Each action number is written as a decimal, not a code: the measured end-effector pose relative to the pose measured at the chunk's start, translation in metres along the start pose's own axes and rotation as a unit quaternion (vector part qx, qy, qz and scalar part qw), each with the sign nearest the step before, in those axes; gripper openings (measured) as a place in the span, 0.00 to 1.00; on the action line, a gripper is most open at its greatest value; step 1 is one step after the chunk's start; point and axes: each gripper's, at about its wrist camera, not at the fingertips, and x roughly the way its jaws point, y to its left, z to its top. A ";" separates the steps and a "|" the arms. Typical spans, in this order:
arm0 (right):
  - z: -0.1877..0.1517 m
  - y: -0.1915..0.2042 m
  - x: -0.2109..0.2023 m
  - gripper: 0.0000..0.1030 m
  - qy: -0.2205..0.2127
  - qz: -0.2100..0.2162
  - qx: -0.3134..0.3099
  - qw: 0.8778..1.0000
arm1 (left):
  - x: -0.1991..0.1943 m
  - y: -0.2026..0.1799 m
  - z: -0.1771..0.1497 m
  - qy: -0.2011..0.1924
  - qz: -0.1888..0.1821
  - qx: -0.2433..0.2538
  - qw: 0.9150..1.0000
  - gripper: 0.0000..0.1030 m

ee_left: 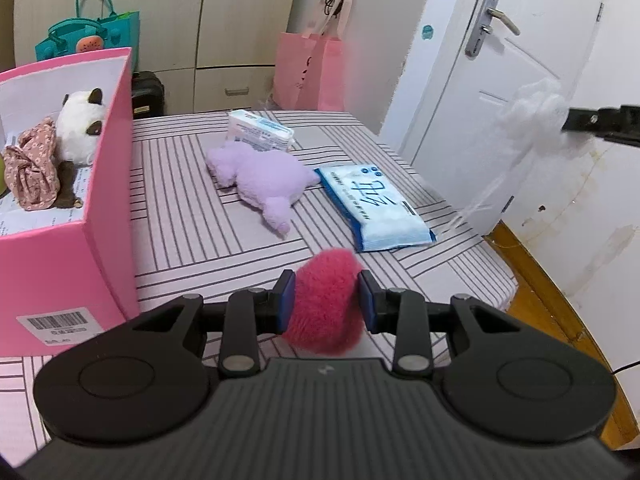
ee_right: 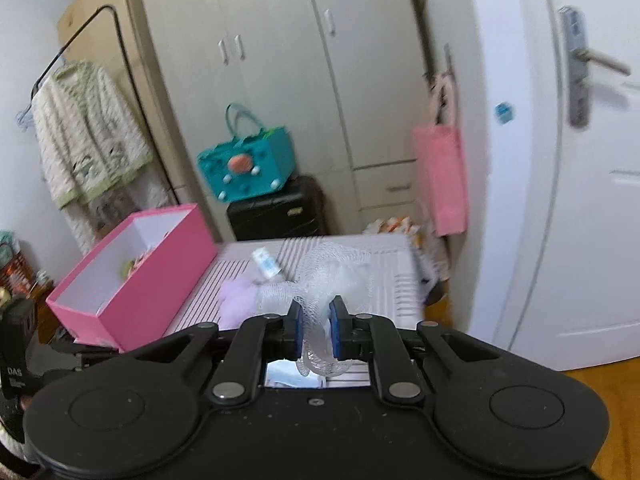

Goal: Organize soft objects
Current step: 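Hold the pompom in the left tool while the right tool raises the mesh puff higher, then carry the pompom with the left tool while the right carries the mesh puff over the box, then open the left tool and the right tool, dropping both items into the box, then grasp the white wet-wipes pack with the left tool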

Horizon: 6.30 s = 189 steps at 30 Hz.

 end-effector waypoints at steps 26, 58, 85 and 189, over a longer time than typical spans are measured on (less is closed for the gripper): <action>-0.034 0.083 0.061 0.15 0.186 0.213 0.001 0.959 | -0.073 0.027 -0.015 0.080 -0.011 -0.011 0.997 0.32; 0.077 0.231 0.182 0.15 0.126 0.284 -0.064 0.948 | -0.141 0.135 0.046 -0.013 0.106 -0.068 0.992 0.32; 0.049 0.237 0.148 0.16 0.118 0.266 -0.132 0.947 | -0.070 0.109 -0.055 0.096 0.110 -0.053 0.988 0.46; -0.103 0.075 0.090 0.45 0.065 0.057 -0.115 0.990 | 0.057 -0.062 0.021 0.022 0.002 0.001 1.000 0.33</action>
